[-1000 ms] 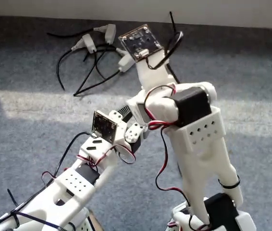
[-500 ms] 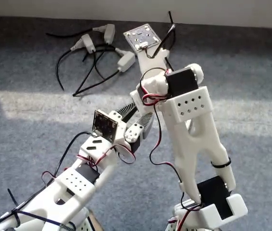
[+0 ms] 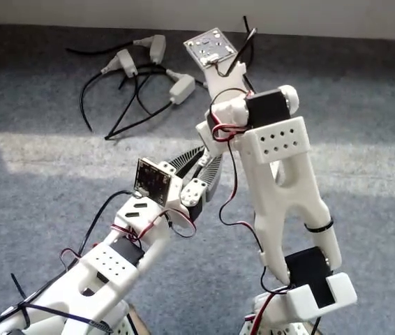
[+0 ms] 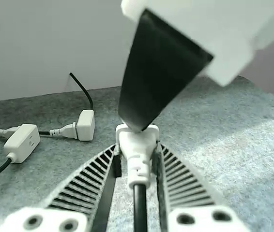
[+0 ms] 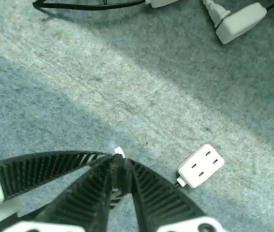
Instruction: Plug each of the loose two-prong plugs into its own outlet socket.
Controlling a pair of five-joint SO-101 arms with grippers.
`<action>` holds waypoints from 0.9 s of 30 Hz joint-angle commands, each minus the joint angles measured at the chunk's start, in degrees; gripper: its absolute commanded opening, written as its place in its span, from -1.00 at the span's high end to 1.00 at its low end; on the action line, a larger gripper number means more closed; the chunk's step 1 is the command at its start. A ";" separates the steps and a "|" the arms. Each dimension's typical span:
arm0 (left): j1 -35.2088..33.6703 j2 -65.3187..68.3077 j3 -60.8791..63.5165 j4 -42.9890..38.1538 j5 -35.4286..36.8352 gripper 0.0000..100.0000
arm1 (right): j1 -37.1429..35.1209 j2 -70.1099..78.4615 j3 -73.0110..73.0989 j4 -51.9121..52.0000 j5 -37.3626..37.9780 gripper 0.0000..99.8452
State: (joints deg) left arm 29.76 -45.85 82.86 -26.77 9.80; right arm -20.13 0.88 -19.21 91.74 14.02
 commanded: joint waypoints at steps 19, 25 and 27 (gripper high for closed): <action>0.92 -2.07 -0.75 -1.32 -0.18 0.99 | 5.23 3.21 -2.95 -4.26 -0.18 0.98; 0.92 -2.07 -0.66 -1.23 -0.18 0.99 | 2.24 -2.59 -13.93 0.75 -3.08 0.98; 0.92 -2.07 -0.48 -1.23 -0.18 0.99 | 1.71 -3.65 -17.19 4.35 -3.08 0.98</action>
State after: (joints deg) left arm 29.93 -46.55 82.86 -26.86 9.71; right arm -17.85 2.02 -29.41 92.53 11.82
